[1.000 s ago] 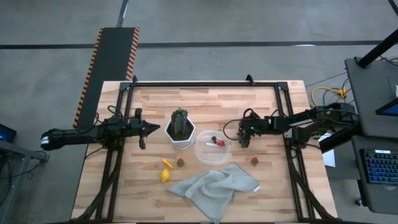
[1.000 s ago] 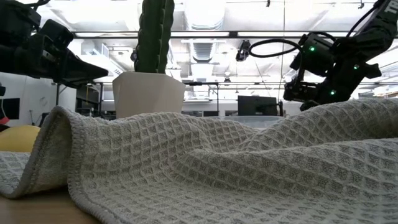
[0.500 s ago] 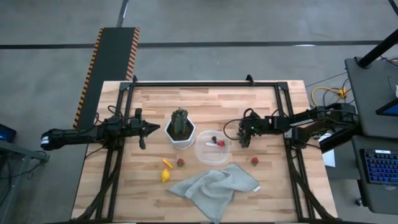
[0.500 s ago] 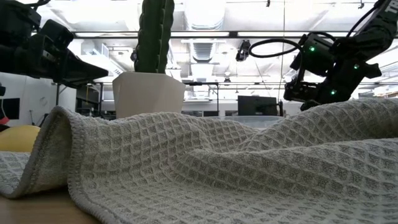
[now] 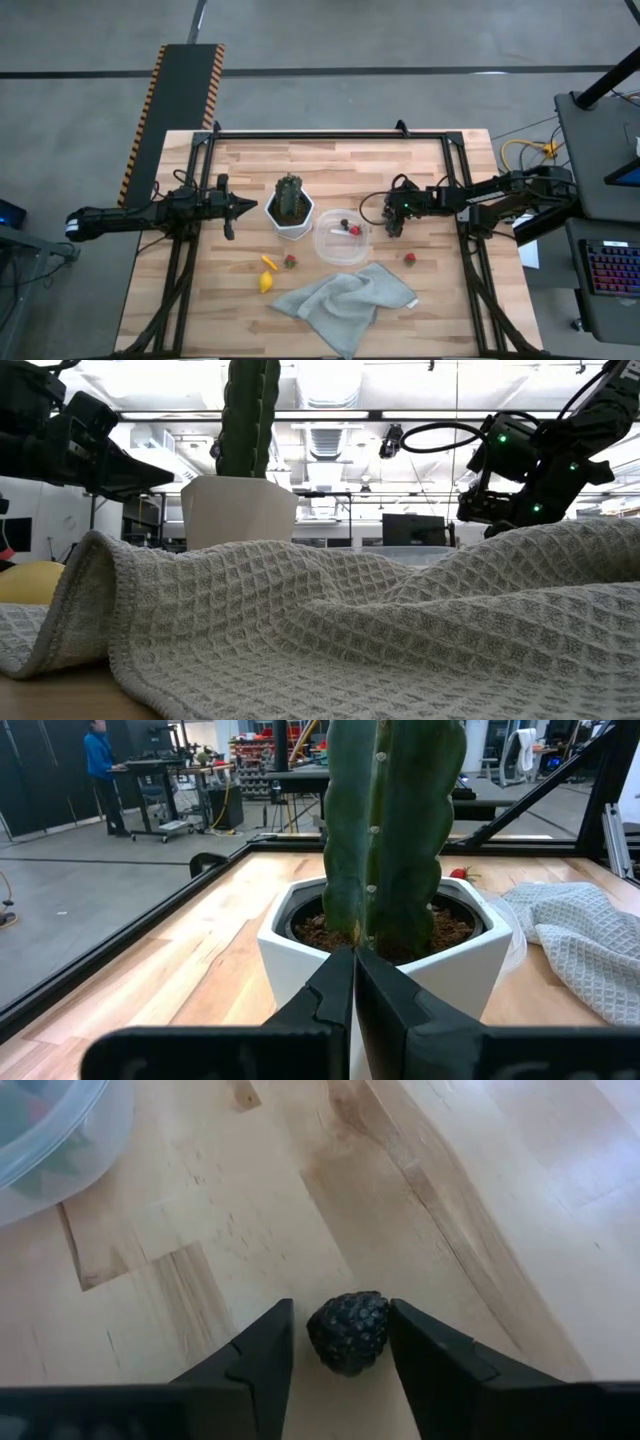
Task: Pick and placing Produce into tupperware
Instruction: Put the blackberry into the transparent bin
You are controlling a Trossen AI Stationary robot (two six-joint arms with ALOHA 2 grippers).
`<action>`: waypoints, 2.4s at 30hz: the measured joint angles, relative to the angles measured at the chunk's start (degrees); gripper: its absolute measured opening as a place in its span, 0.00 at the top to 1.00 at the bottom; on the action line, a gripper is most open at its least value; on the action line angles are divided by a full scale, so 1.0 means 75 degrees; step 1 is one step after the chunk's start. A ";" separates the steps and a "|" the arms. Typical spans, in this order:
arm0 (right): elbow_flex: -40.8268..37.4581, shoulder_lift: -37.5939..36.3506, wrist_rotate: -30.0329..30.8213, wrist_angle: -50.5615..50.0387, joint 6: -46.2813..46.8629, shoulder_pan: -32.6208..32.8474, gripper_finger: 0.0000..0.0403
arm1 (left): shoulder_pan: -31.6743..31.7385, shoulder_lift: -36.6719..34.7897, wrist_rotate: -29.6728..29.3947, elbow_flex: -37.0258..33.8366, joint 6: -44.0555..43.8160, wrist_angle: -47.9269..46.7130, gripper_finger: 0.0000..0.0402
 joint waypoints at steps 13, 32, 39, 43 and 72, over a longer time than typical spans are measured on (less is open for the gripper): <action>-0.0006 -0.0003 0.0004 -0.0012 -0.0087 0.0003 0.75 | 0.0000 -0.0006 -0.0003 0.0000 0.0000 0.0000 1.00; 0.0197 -0.0027 -0.0008 -0.0169 -0.0261 0.0003 0.76 | 0.0000 -0.0006 -0.0002 0.0000 0.0000 0.0003 1.00; 0.0611 -0.0009 -0.0064 -0.0786 -0.0484 0.0003 0.76 | 0.0000 -0.0006 0.0000 0.0000 -0.0001 0.0002 1.00; 0.0772 -0.0012 -0.0055 -0.0936 -0.0537 0.0003 0.77 | 0.0000 0.0000 0.0000 0.0000 -0.0001 0.0001 1.00; 0.2977 -0.0096 -0.0867 -0.1650 -0.1667 0.0270 0.77 | 0.0000 -0.0004 0.0000 0.0000 -0.0003 0.0008 1.00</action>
